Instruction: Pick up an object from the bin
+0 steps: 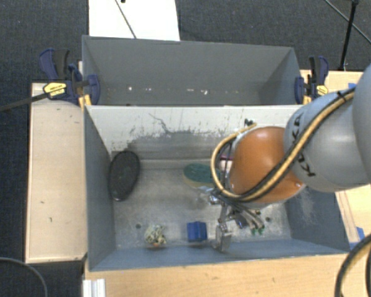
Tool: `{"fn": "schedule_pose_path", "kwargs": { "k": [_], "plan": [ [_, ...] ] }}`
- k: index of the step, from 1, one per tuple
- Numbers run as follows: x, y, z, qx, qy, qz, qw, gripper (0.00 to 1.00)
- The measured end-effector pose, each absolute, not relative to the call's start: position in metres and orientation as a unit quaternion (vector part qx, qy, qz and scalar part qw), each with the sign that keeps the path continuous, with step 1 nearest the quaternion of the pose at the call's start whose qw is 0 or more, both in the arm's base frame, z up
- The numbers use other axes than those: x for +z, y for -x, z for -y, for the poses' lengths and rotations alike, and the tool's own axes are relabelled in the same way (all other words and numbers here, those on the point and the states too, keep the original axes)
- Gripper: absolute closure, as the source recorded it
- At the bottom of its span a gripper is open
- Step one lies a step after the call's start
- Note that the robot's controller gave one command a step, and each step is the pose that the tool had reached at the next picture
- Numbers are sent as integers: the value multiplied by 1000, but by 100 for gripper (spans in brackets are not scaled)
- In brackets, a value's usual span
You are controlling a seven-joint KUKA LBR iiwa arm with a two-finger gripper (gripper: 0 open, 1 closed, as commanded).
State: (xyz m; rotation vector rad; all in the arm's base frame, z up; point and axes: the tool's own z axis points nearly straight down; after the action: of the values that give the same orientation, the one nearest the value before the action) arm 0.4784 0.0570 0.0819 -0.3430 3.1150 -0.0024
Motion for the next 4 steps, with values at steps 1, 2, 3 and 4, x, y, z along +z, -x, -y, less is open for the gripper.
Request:
{"fn": "schedule_pose_path", "kwargs": {
  "k": [1,2,3,4],
  "plan": [
    [129,-484,-122,1,191,-981,3,0],
    [85,-480,-74,0,196,-981,0,0],
    [72,-479,-101,0,463,-887,5,0],
    [72,-478,-100,0,459,-888,2,100]
  ]
}}
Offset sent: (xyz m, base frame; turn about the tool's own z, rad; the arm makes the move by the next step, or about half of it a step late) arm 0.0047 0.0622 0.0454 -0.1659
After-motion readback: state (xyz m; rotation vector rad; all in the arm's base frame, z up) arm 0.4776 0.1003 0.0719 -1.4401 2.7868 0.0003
